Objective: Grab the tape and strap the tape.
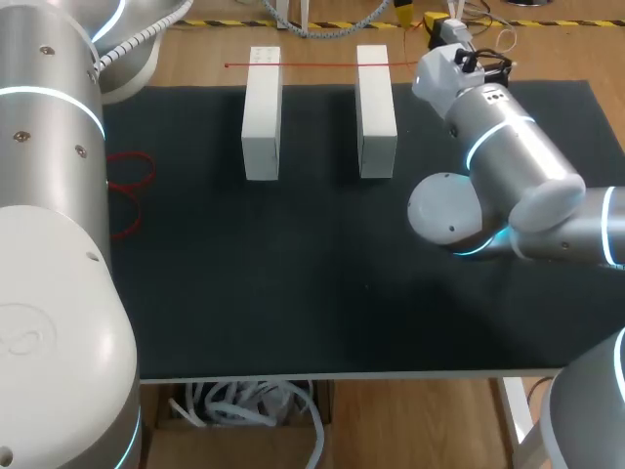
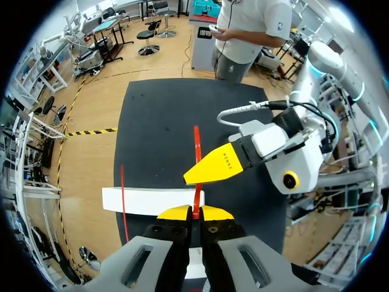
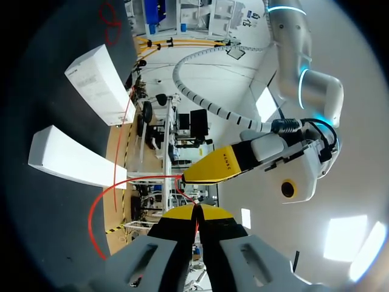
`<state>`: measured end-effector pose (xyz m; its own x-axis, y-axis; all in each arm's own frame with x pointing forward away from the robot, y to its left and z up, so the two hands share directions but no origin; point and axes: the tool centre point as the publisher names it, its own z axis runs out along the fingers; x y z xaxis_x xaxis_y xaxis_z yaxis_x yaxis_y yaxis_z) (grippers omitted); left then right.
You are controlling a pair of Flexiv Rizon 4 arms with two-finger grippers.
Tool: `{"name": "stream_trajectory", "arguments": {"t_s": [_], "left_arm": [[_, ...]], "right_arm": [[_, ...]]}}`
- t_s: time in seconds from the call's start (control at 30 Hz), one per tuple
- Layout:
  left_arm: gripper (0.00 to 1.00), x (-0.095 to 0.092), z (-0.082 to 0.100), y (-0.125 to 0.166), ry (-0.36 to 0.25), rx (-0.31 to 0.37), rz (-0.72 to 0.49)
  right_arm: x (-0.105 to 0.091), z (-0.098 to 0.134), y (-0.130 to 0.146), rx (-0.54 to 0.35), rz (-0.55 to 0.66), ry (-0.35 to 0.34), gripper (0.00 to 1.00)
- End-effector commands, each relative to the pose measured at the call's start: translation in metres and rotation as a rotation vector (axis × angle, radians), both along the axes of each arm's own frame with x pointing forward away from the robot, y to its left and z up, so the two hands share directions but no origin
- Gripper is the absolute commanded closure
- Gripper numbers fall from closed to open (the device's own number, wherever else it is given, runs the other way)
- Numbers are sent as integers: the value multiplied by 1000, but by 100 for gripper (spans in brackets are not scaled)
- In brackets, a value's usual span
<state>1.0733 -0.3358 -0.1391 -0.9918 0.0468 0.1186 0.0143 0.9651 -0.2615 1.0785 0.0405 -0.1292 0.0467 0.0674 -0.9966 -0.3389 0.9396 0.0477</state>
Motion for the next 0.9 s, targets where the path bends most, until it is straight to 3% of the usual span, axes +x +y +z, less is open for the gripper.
{"name": "stream_trajectory", "arguments": {"t_s": [0.03, 0.9], "left_arm": [[100, 1, 2, -2, 5, 6, 0], [100, 1, 2, -2, 5, 6, 0]], "right_arm": [[0, 2, 3, -1, -3, 4, 100], [-2, -1, 9, 8, 7, 13, 100]]}}
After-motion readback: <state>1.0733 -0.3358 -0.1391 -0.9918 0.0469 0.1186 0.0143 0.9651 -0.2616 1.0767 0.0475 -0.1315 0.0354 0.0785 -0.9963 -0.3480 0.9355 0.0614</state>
